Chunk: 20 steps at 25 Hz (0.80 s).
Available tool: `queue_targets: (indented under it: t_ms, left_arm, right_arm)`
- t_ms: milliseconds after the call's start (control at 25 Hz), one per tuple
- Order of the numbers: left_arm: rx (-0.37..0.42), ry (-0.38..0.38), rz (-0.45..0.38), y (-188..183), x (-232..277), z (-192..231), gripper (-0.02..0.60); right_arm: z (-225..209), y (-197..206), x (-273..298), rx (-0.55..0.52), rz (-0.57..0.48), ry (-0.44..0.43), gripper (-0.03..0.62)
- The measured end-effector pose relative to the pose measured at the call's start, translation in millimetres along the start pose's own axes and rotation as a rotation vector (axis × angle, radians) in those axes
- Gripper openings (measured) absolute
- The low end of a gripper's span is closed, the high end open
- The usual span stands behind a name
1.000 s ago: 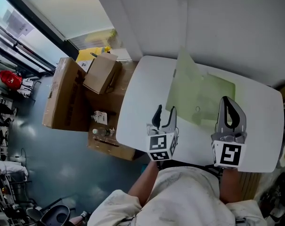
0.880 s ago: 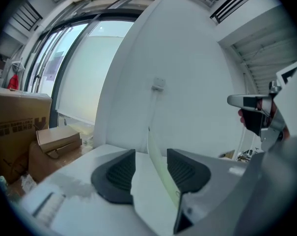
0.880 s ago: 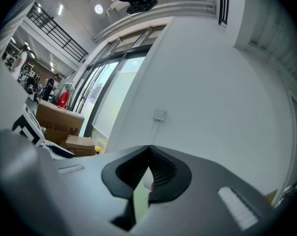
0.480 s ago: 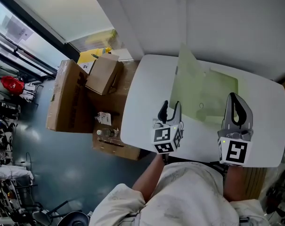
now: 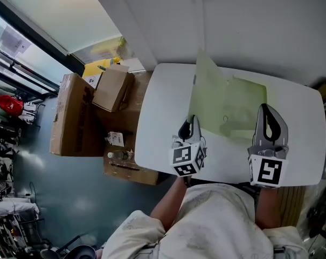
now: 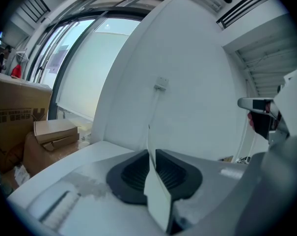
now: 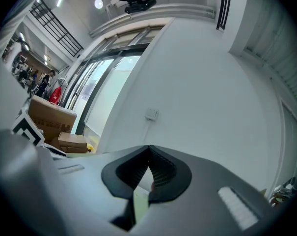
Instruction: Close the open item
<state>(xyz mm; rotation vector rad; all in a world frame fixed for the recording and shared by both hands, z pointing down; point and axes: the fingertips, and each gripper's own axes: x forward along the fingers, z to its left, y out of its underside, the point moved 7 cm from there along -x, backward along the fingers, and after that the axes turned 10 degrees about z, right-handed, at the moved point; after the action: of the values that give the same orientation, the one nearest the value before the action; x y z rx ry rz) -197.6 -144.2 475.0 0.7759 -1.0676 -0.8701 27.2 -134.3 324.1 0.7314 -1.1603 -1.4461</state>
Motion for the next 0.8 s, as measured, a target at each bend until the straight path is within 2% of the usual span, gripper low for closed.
queue_targets:
  t_ms: [400,560,800]
  left_arm:
    - [-0.003,0.012,-0.018,-4,1,-10,0.012]
    - [0.036,0.030,-0.030,-11,1,-23,0.006]
    - [0.137,0.069,-0.049,-19,4,-52,0.006]
  right_arm:
    - [-14,2,-6,-0.002,0.000,0.039,0.002]
    - [-22,4,-9,-0.001,0.003,0.060,0.002]
    - [-40,12,-13,0.016,0.016,0.096,0.002]
